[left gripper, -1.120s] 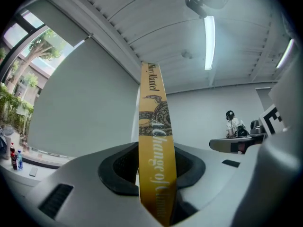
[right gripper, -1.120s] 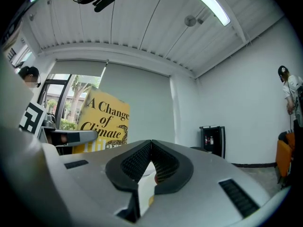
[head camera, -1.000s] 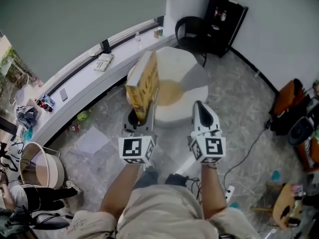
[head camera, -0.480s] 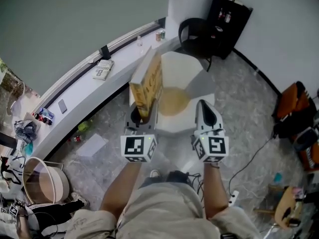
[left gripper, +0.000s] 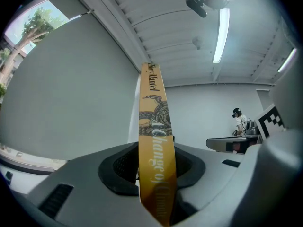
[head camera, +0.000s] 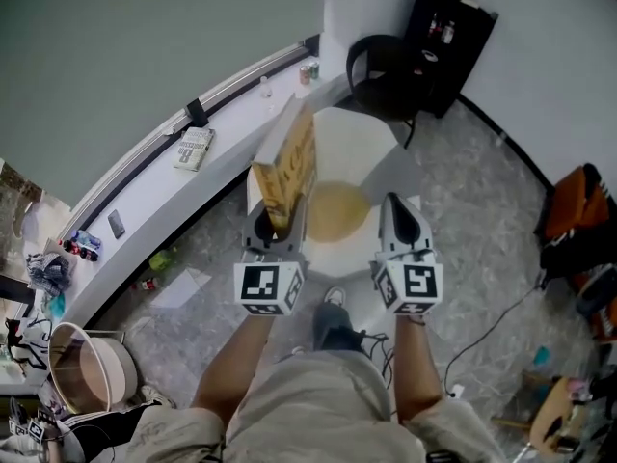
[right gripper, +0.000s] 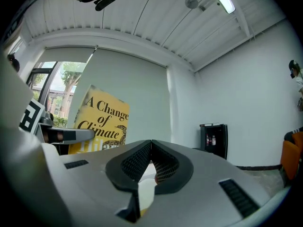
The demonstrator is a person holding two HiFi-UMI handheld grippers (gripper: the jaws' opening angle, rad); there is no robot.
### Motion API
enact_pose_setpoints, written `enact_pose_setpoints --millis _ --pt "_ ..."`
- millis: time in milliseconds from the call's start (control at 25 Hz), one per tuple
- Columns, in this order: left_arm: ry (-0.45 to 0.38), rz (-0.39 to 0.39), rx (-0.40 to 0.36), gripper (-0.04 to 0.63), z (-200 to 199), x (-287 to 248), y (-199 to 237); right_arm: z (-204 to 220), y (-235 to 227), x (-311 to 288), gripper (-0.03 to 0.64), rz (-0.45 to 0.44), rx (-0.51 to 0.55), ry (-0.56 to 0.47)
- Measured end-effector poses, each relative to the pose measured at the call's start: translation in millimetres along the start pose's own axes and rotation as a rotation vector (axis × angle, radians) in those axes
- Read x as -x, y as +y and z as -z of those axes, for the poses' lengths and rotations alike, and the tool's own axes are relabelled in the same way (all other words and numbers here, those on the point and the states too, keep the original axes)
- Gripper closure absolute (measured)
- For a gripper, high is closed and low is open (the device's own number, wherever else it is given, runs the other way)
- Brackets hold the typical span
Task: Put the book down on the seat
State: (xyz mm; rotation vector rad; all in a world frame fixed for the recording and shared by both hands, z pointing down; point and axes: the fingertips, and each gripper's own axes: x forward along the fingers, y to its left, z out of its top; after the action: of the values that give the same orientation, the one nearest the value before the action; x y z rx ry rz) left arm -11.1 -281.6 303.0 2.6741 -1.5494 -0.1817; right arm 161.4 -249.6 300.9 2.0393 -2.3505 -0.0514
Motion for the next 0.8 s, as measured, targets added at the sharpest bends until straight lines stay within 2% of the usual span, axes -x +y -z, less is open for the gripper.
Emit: enact_pose_setpoints --millis 240,400,560,800 --pt "0.029 -0.009 -0.009 0.445 8.7 -96.9 -6.1 17.2 -68.3 -71.0 0.614 0.003 -0.020 0.034" --pt "0.067 -0.034 0.037 0.445 22.3 -144.7 -3.1 31.1 -101.7 -105.0 0.614 -0.002 -0.038 0.062" --pt "0.113 -0.062 0.098 0.445 46.1 -172.9 14.3 46.0 -108.0 -134.3 0.614 -0.032 -0.019 0.085" --pt "0.179 -0.062 0.213 0.445 98.3 -201.6 40.3 87.6 -102.6 -170.3 0.614 -0.075 -0.064 0.174"
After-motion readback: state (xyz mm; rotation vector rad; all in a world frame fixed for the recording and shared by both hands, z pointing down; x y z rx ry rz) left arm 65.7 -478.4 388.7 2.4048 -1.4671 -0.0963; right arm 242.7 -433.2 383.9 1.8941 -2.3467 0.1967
